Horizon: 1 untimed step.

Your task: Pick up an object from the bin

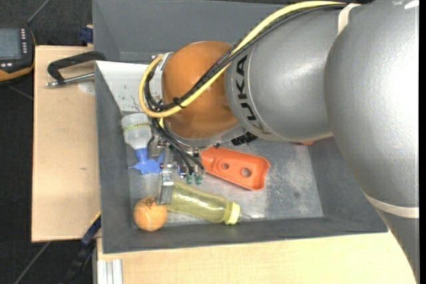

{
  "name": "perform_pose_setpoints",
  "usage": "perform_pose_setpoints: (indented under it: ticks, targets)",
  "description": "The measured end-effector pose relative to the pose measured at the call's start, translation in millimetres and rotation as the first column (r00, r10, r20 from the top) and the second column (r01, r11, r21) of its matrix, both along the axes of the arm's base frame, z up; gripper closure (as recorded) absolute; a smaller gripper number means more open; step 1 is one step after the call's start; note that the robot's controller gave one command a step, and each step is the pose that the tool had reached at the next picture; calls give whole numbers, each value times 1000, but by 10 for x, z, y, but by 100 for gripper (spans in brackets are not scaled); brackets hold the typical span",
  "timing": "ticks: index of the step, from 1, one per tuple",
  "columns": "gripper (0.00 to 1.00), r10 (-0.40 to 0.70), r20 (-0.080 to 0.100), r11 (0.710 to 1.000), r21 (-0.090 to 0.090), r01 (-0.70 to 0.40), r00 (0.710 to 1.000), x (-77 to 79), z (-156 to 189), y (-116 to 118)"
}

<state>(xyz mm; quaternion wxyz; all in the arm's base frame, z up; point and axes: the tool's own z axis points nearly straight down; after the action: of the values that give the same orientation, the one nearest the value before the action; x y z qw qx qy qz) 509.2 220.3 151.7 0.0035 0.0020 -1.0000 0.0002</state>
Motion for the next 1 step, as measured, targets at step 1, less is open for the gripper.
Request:
perform_pose_setpoints:
  ticks: [1]
  targets:
    - [100,-5,8,1000,2,4,1000,22,49,-16]
